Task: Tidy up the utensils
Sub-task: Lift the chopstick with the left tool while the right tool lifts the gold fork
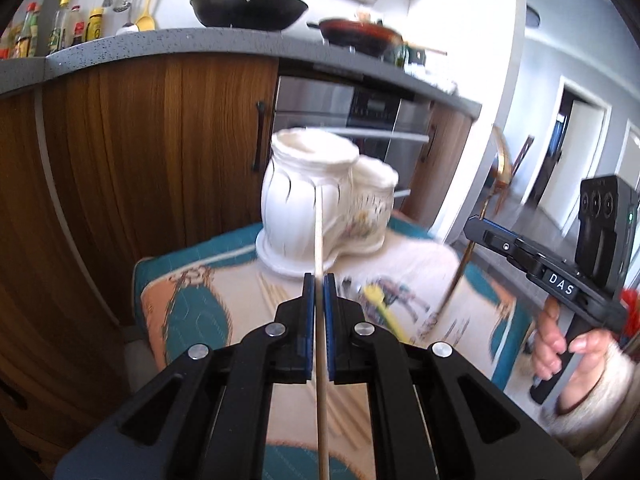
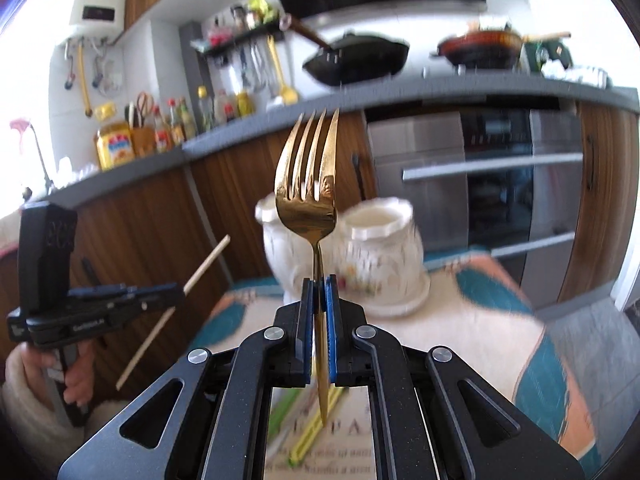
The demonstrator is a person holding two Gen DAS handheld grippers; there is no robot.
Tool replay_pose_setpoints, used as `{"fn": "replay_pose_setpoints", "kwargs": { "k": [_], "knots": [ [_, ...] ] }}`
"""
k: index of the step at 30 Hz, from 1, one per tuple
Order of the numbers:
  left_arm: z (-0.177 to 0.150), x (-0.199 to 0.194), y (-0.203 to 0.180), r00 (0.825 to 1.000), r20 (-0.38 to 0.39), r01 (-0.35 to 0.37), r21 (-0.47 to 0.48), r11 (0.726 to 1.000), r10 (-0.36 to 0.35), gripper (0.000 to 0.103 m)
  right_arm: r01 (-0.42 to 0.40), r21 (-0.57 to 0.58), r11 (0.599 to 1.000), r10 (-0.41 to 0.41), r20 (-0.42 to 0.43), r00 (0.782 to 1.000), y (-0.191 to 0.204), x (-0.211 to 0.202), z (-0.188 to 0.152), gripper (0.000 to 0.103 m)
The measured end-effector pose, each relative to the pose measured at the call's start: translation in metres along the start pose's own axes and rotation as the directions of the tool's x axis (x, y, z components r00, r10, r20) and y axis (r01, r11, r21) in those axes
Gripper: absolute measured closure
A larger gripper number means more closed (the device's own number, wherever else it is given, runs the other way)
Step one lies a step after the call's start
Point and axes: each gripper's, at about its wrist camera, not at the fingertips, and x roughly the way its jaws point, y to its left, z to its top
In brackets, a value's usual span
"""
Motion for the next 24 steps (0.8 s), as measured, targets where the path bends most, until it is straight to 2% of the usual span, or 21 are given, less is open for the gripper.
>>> {"fn": "replay_pose_setpoints", "kwargs": {
  "k": [3, 10, 14, 18, 20, 24],
  "knots": [
    [0.012, -0.004, 0.005, 0.999, 0.042, 0.021, -0.026, 0.999, -0.02, 0.099, 0.022, -0.014, 1.0, -0.021, 0.074, 0.997, 0.004, -0.001, 0.02, 0.096],
    [0.049, -0.006, 0.002, 0.988, 0.149, 0.048, -0.027, 0.998, -0.043, 0.099, 0.042, -0.028, 0.999, -0.036, 0.181, 0.983, 0.007, 0.014, 0.066, 0.096],
    [0.087, 0.004, -0.001, 0.968, 0.249, 0.029, -0.029, 0.999, -0.021, 0.099, 0.088, -0.031, 0.996, -0.078, 0.248, 0.966, 0.003, 0.031, 0.09, 0.096],
    [0.12, 0.02, 0.0, 0.946, 0.324, 0.014, -0.057, 0.998, 0.005, 0.099, 0.11, -0.002, 0.994, -0.105, 0.278, 0.955, -0.009, 0.048, 0.102, 0.096],
    [0.132, 0.028, 0.001, 0.928, 0.372, 0.004, -0.066, 0.998, 0.021, 0.099, 0.108, 0.024, 0.994, -0.11, 0.273, 0.956, -0.018, 0.057, 0.102, 0.096],
    [0.149, 0.051, -0.003, 0.905, 0.424, -0.013, -0.078, 0.997, 0.044, 0.099, 0.112, 0.022, 0.993, -0.114, 0.248, 0.962, -0.027, 0.07, 0.097, 0.096]
  ]
}}
